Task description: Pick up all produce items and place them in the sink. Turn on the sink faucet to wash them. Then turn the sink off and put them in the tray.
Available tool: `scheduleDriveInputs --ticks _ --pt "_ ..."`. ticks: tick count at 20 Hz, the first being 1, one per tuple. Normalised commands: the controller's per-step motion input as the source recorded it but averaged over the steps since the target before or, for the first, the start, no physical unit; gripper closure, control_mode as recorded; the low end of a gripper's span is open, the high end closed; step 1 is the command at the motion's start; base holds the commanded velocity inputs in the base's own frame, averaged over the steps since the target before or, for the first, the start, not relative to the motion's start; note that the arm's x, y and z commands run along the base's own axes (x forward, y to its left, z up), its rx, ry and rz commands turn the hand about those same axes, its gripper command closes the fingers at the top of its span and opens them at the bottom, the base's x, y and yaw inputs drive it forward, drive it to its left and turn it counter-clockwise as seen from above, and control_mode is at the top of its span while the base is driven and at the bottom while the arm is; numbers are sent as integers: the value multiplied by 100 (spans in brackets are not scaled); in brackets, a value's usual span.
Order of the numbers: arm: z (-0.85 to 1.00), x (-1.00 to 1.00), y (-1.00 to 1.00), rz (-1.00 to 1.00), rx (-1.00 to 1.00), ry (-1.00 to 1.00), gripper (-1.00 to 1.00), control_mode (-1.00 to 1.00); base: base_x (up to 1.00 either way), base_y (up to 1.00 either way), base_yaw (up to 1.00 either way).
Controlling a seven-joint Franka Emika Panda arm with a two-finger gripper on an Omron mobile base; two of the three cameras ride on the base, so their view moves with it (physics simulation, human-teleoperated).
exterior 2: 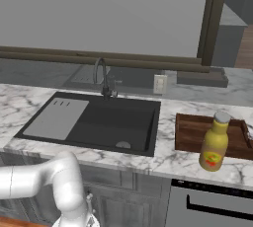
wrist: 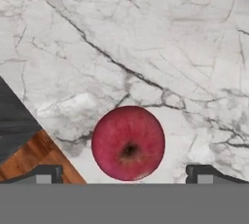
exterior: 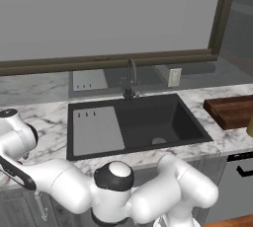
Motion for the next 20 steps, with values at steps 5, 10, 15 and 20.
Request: scheduleDriveInputs --ticks 5,10,15,20 --pt "-13 7 0 0 0 0 -100 -100 0 0 0" --pt "-21 0 0 0 0 1 -100 -100 0 0 0" --pt "-13 0 0 0 0 0 -100 -100 0 0 0" --pt "-17 1 2 0 0 0 -100 -100 0 0 0"
